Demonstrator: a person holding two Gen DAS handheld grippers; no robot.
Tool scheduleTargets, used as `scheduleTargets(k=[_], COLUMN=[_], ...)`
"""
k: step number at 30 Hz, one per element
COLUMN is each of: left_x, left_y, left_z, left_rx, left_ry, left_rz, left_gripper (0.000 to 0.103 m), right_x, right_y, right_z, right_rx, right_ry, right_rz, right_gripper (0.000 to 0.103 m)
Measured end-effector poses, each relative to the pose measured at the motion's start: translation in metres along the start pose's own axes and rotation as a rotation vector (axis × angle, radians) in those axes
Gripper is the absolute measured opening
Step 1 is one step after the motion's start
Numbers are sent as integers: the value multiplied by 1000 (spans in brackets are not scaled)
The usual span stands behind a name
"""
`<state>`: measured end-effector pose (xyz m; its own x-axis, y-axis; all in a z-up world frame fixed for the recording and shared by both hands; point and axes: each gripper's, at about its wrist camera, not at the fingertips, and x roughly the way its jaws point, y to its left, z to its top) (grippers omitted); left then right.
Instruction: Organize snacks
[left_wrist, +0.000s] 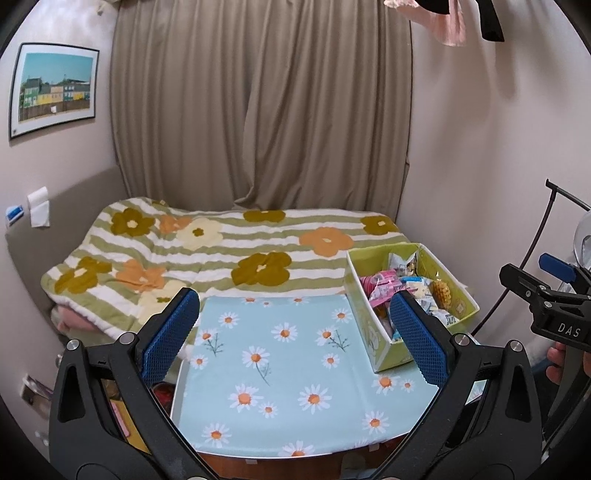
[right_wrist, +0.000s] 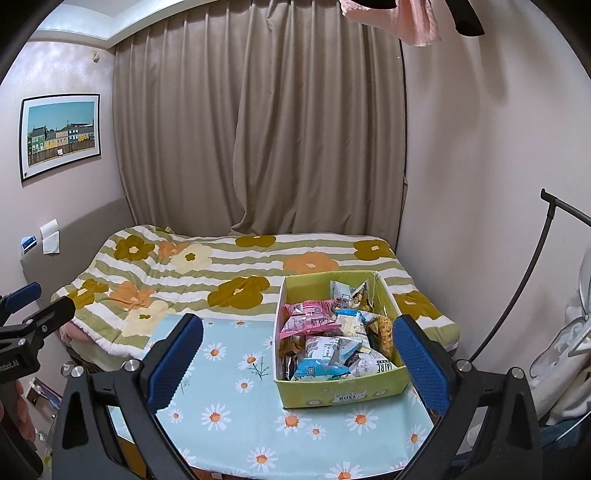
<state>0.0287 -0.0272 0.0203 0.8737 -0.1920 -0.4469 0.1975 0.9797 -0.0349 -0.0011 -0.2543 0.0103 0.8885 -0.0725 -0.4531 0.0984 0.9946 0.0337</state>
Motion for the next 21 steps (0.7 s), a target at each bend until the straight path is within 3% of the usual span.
scheduleTargets(k=[21], left_x=[20], left_y=[4], left_z=[3], left_rx=[-5], left_ry=[33], left_rz=[16], left_gripper=[103], right_x=[15], right_y=[4], right_z=[-2], right_rx=[12], right_ry=[22], right_rz=[6], right_gripper=[102])
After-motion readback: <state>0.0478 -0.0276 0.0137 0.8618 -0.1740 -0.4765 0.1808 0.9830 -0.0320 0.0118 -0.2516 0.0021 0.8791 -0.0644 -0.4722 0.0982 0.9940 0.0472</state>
